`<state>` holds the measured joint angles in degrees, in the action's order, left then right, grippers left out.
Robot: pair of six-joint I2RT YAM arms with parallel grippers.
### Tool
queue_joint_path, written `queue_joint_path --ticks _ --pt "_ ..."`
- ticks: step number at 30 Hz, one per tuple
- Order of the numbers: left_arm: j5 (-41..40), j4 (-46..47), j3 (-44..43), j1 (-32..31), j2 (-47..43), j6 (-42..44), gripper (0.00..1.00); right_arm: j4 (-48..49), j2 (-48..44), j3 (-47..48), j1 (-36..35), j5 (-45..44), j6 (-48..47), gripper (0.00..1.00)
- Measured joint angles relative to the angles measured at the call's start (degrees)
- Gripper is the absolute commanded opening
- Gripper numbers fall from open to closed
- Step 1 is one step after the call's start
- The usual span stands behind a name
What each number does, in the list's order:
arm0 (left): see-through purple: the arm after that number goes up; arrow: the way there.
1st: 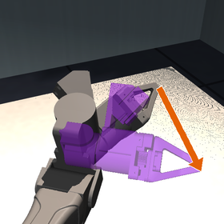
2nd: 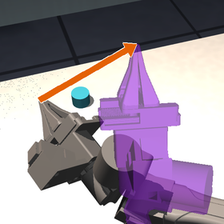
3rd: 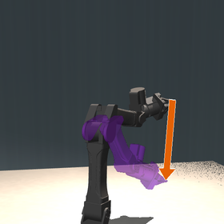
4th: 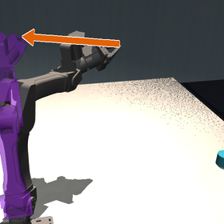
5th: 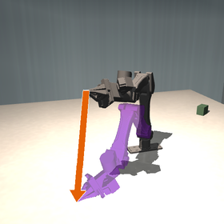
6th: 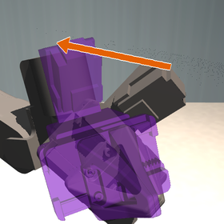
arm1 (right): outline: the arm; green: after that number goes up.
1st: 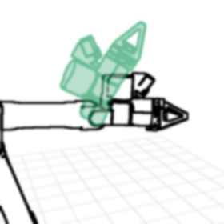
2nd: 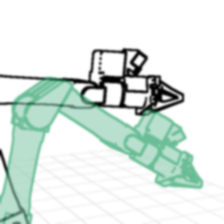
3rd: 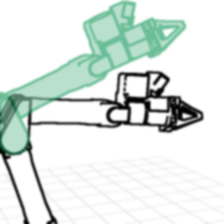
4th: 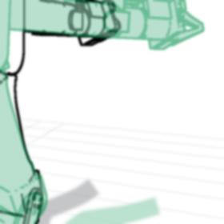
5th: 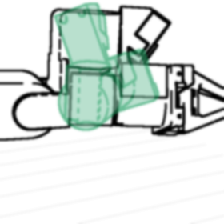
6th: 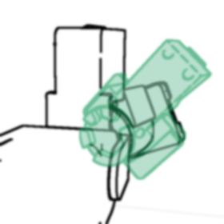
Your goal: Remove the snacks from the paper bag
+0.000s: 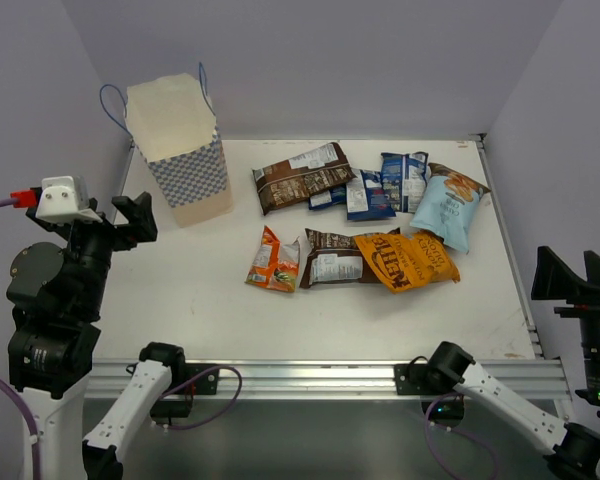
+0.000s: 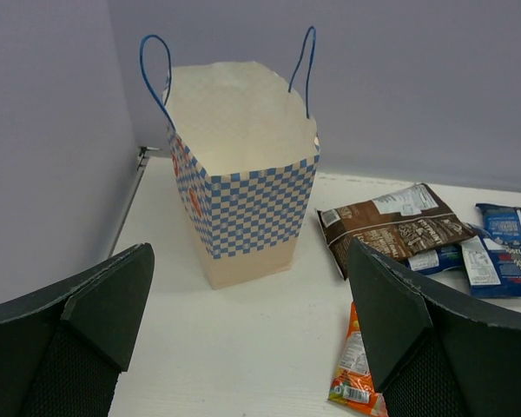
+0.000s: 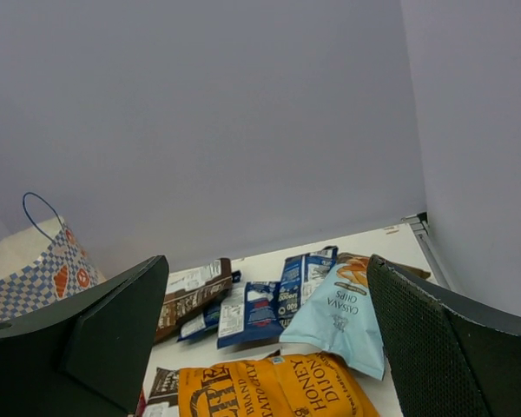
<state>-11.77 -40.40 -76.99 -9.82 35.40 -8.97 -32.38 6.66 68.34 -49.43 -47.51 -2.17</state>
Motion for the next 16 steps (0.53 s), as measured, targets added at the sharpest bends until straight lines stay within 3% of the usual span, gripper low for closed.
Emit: queue_joint_path --ticks 16 --pt "0.0 0.5 1.6 0.0 0.3 -0.3 1.00 -0.2 0.0 0.0 0.0 0.4 0.0 0.99"
